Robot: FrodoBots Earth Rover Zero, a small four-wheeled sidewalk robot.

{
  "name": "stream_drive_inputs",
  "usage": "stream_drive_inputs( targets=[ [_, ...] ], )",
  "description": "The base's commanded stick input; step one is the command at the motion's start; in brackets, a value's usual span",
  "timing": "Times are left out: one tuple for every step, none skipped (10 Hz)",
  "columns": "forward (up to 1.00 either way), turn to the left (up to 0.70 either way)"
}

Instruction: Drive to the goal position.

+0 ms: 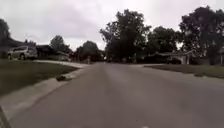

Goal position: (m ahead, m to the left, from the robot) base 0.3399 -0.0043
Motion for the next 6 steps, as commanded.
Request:
stream_drive_inputs(
  targets=[
    [0.7, 0.0],
    [0.7, 0.0],
    [0.7, 0.09],
    [0.7, 0.32],
    [0.7, 0.0],
    [0.7, 0.0]
  ],
)
